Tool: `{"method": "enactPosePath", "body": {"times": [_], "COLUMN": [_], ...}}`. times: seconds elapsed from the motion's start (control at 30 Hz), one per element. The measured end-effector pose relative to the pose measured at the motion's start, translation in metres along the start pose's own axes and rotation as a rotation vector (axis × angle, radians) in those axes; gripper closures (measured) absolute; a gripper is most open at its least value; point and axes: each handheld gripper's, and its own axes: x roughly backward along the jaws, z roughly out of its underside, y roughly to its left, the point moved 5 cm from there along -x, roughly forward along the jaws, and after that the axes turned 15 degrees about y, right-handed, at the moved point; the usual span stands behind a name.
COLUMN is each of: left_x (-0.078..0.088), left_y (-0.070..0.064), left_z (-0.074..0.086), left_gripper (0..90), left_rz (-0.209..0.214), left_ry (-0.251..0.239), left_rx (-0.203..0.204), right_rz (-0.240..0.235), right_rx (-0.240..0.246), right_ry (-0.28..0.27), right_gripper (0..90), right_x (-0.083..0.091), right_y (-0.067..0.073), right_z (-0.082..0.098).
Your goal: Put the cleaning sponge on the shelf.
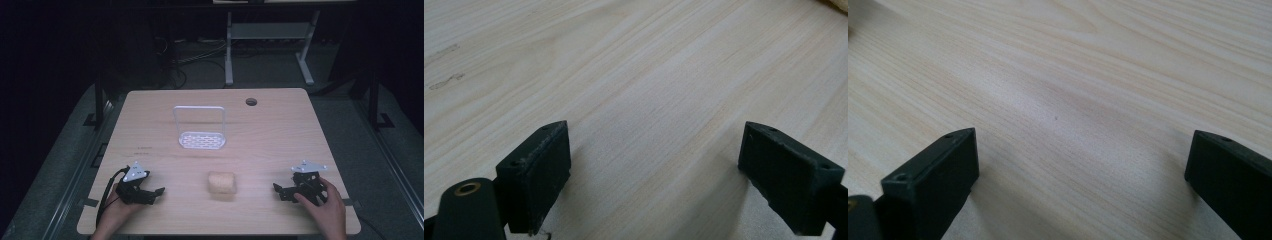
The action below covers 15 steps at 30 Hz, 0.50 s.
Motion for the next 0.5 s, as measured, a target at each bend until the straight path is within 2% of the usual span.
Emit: {"method": "enactPosePath", "body": {"times": [0.17, 0.3, 0.5], "left_x": [0.0001, 0.0006, 0.0019], "left_y": [-0.0002, -0.0009, -0.0035], "left_z": [-0.0012, -0.0024, -0.0065], "left_gripper": [13.1, 13.7, 13.8], "left_rz": [-0.006, 0.008, 0.022], "left_ry": [0.009, 0.013, 0.015], "left_rx": [0.005, 0.016, -0.001], "right_rz": [0.000, 0.000, 0.000], "right_rx": [-0.001, 0.000, -0.002], "right_ry": [0.000, -0.002, 0.001], "right_gripper": [0.6, 0.6, 0.6], "right_x": [0.0000, -0.0002, 0.0000], "right_y": [0.0001, 0.0000, 0.0001], "right_z": [0.0000, -0.0001, 0.0000]}}
